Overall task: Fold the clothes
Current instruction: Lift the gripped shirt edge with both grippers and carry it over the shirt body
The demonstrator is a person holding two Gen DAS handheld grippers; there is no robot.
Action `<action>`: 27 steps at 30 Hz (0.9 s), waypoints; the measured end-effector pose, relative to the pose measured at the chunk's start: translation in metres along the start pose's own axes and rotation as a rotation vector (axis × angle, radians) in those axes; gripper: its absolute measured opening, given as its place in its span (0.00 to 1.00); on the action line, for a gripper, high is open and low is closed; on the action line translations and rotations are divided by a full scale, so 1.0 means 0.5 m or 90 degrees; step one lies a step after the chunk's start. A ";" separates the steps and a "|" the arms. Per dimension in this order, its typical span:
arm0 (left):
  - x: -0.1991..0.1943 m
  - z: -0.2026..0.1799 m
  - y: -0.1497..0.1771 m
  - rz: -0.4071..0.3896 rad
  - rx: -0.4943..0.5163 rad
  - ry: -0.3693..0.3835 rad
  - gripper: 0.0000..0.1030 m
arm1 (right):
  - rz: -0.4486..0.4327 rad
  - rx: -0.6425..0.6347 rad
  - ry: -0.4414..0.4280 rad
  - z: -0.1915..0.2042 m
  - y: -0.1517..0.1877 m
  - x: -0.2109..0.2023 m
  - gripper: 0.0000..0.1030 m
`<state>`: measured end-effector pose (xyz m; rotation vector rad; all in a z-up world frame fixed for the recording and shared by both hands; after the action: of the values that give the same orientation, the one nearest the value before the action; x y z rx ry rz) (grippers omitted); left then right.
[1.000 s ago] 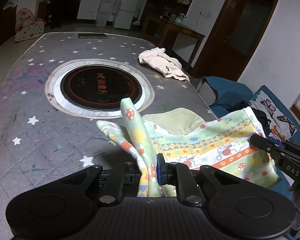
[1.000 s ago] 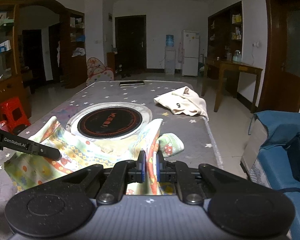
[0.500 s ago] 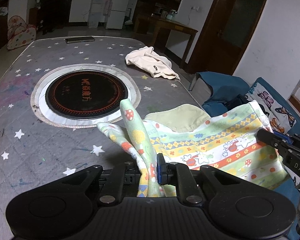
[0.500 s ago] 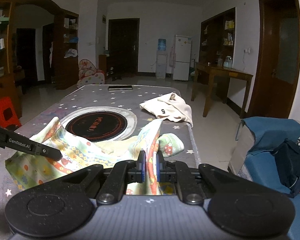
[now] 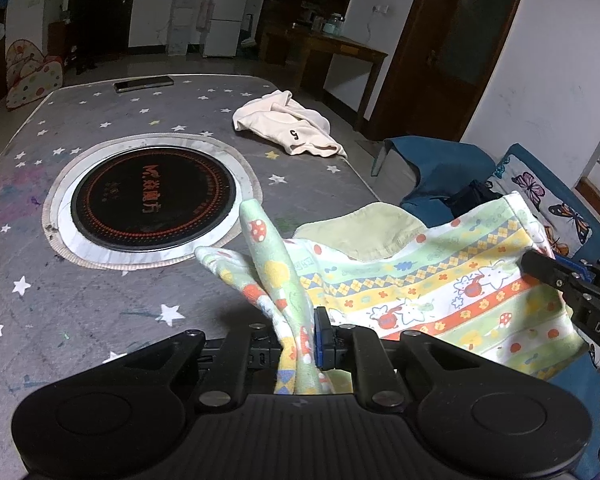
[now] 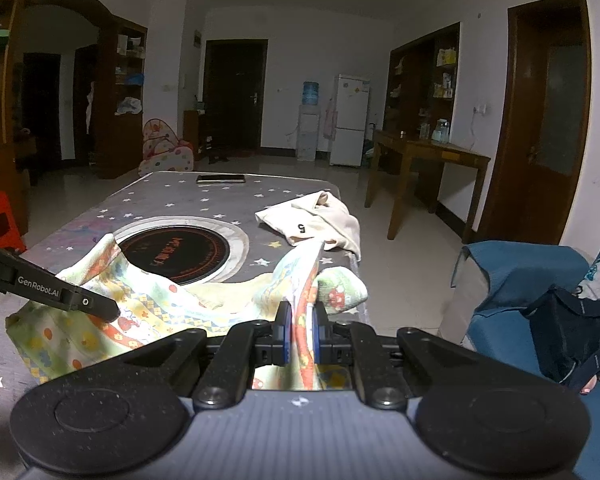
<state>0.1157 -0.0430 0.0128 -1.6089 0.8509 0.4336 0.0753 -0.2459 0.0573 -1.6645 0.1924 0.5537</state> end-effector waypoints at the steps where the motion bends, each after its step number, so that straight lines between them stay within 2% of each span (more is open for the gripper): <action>1: 0.002 -0.002 -0.001 0.000 0.002 -0.001 0.13 | 0.000 0.000 0.001 -0.003 0.000 0.000 0.08; 27: 0.052 -0.051 -0.021 0.004 0.056 -0.023 0.13 | 0.008 -0.001 0.032 -0.055 0.005 0.020 0.08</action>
<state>0.1360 -0.0746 0.0077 -1.5138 0.8370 0.4222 0.0895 -0.2709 0.0527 -1.6803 0.2391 0.5218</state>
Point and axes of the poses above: each gripper's, at about its wrist camera, not at the fingertips, and x roughly the way its jaws point, z to its left, y to its underside, the point moved 9 cm from there along x, roughly the way its jaws point
